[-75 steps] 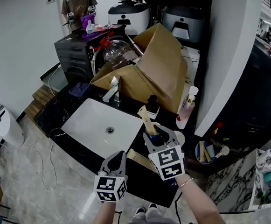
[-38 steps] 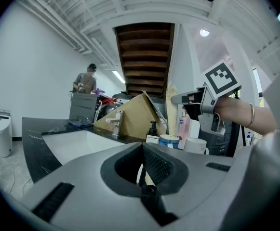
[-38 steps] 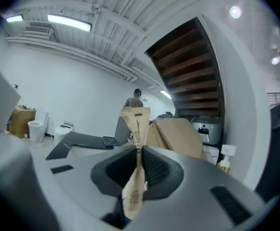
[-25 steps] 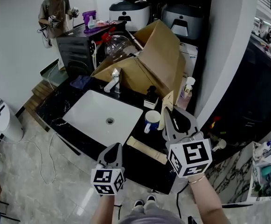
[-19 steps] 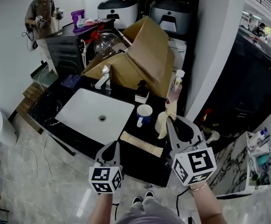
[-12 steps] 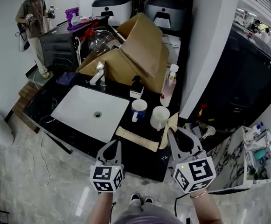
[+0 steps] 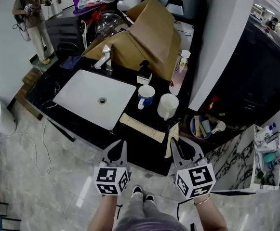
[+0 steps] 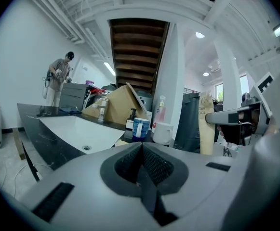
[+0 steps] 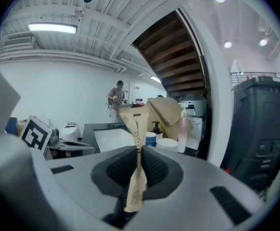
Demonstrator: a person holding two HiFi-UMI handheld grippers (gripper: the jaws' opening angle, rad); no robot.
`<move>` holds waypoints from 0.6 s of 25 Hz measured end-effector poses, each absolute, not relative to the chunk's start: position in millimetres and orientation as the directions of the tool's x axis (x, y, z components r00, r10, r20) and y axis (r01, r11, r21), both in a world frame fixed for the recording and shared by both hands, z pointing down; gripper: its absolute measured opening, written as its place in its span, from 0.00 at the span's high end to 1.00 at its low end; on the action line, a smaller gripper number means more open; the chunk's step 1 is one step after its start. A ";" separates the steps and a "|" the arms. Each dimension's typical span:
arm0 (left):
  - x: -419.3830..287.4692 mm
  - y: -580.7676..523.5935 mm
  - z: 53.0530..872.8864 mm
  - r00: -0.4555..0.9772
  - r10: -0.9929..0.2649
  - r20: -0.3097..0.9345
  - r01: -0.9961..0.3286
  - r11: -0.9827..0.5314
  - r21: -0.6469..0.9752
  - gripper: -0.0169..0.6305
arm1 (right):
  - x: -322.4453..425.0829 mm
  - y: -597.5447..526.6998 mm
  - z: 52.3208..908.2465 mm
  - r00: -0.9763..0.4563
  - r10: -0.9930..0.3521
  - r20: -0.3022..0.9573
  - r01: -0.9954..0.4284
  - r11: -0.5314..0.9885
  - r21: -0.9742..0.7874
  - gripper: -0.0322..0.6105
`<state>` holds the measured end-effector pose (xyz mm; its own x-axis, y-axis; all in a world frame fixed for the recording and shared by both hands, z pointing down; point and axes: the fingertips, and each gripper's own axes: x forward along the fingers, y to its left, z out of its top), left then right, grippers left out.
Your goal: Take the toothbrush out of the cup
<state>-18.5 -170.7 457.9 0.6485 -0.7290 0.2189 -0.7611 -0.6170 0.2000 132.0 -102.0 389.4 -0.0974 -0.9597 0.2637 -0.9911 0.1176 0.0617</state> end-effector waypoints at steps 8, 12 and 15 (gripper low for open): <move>-56.1 -163.1 472.8 0.573 -0.781 0.249 -0.819 -0.534 0.209 0.97 | 95.1 -118.2 414.7 -0.182 -0.935 0.305 -0.969 0.222 0.104 0.90; -76.3 -166.4 475.4 0.538 -0.804 0.253 -0.842 -0.497 0.211 0.97 | 72.1 -132.8 428.4 -0.219 -0.917 0.332 -0.953 0.275 0.129 0.90; -88.3 -168.7 477.0 0.518 -0.816 0.256 -0.854 -0.475 0.214 0.97 | 58.0 -142.2 441.0 -0.240 -0.901 0.362 -0.938 0.311 0.153 0.90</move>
<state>-88.3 -168.7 477.0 0.5177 -0.8163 0.2562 -0.8539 -0.4745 0.2136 58.0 -142.2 441.0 -0.2396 -0.9009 0.3620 -0.9379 0.3111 0.1535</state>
